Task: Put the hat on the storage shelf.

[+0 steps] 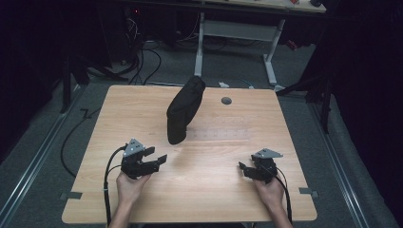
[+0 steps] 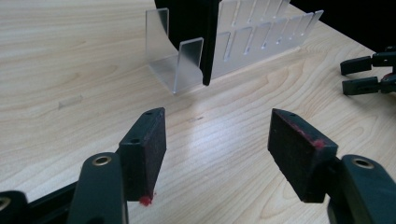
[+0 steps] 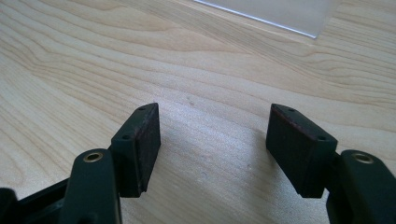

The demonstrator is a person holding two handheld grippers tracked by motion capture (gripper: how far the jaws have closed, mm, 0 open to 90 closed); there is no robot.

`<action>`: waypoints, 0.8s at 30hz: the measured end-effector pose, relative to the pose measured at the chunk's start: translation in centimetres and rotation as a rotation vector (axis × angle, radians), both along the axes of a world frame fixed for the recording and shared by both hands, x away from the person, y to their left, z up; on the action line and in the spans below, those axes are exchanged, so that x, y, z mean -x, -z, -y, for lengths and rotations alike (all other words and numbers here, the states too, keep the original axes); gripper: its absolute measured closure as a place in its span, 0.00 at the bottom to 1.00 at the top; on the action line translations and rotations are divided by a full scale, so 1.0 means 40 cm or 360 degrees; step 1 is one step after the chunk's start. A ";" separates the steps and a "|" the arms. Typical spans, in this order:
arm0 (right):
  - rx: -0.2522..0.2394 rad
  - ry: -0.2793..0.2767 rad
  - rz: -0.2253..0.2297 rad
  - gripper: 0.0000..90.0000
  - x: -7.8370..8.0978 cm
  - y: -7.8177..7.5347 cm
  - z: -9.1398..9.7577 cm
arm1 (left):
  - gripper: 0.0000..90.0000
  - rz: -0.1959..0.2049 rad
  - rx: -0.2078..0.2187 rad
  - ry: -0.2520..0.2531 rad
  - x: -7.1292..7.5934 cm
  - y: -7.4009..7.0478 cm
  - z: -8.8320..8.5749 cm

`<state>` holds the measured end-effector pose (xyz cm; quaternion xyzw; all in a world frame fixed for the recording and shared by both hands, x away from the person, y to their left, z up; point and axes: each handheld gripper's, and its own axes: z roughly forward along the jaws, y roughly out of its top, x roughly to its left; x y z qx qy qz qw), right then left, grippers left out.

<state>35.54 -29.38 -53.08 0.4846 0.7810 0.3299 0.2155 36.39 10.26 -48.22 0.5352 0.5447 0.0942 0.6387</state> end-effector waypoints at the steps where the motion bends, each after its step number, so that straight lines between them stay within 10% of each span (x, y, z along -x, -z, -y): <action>1: 0.0000 0.0000 -0.0001 0.40 0.000 0.000 0.000 | 0.41 -0.0009 -0.0010 -0.0003 0.000 0.005 -0.002; 11: -0.0001 0.0000 0.0000 0.40 0.000 0.000 0.000 | 0.42 -0.0075 -0.0082 -0.0054 0.003 0.057 -0.012; 24: 0.0001 -0.0002 0.0002 0.40 0.000 0.000 0.000 | 0.43 -0.0058 -0.0465 -0.0210 -0.003 0.144 -0.004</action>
